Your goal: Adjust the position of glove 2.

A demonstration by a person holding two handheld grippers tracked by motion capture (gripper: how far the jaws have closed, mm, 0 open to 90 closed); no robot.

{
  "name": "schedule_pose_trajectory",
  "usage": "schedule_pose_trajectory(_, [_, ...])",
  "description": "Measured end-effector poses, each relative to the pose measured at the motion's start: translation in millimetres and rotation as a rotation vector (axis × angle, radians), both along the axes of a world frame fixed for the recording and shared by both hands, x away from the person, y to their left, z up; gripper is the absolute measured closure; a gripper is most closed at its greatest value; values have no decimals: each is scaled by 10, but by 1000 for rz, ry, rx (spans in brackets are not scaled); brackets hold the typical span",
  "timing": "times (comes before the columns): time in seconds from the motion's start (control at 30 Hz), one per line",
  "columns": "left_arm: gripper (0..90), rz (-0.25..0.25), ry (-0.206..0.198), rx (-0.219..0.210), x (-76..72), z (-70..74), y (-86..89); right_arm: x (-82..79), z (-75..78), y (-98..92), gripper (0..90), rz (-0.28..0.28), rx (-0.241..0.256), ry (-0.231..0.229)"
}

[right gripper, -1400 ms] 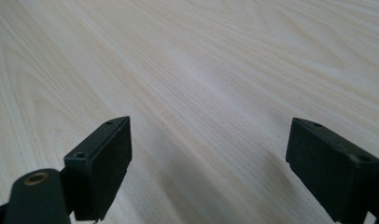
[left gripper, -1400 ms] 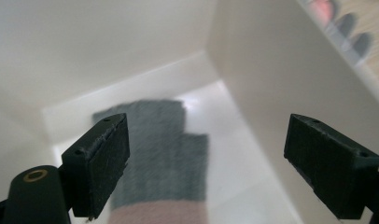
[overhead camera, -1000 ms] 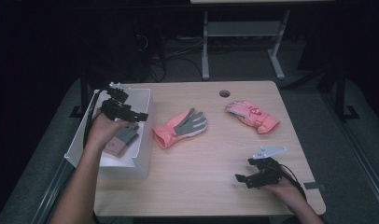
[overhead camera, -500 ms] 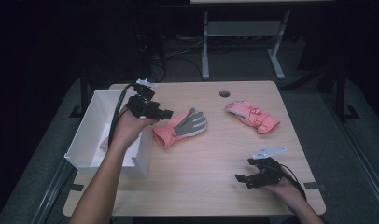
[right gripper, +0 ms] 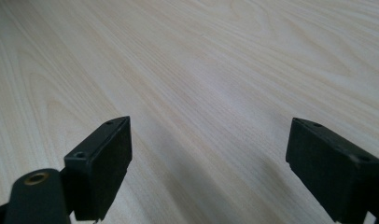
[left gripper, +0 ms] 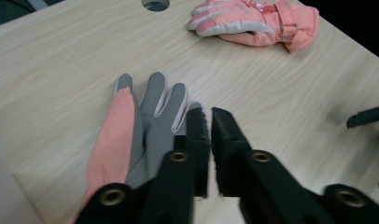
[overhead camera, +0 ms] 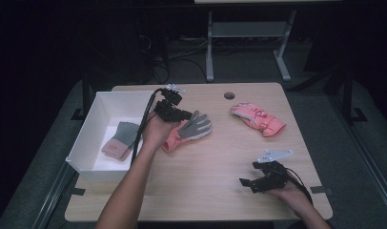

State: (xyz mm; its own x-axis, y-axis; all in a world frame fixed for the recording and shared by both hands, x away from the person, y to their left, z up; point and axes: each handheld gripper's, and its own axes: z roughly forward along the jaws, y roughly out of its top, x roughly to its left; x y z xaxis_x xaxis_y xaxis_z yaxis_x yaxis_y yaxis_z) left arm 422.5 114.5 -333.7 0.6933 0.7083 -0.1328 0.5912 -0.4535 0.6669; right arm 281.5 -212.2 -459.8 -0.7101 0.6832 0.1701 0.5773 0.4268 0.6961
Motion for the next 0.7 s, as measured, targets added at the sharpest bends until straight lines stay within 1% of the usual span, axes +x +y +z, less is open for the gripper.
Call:
schedule_pose_trajectory(0.1, [897,15,7,20,48,-158,-68,2,-3,1,141,3,0,2])
schedule_pose_trajectory(0.13, [897,22,-4,36,63,-205,-84,-1,-1,1,141,3,1,1])
schedule_pose_trajectory(0.2, [896,39,-8,30,91,-301,-100,-2,3,0,141,7,2,-1])
schedule_pose_trajectory(0.27, [896,55,-2,57,127,-394,-110,-3,3,1,141,6,4,2])
schedule_pose_trajectory(0.3, [896,69,2,52,142,-446,-115,-4,2,0,141,6,4,2])
schedule_pose_trajectory(0.33, [897,65,9,68,162,-485,-100,-5,2,-1,141,6,4,3])
schedule_pose_trajectory(0.37, [897,80,15,65,172,-531,-106,-5,3,-4,141,8,4,2])
schedule_pose_trajectory(0.43, [897,89,6,106,200,-600,-88,-5,3,-7,141,8,2,1])
schedule_pose_trajectory(0.5, [896,110,0,126,223,-658,-64,-5,5,-7,141,8,1,1])
schedule_pose_trajectory(0.53, [897,117,5,122,234,-688,-56,-5,5,-6,141,8,1,1])
schedule_pose_trajectory(0.57, [897,119,10,129,246,-716,-45,-3,3,-6,141,9,0,-1])
schedule_pose_trajectory(0.7, [896,140,20,132,274,-823,-38,-2,-1,-7,141,9,-1,-1])
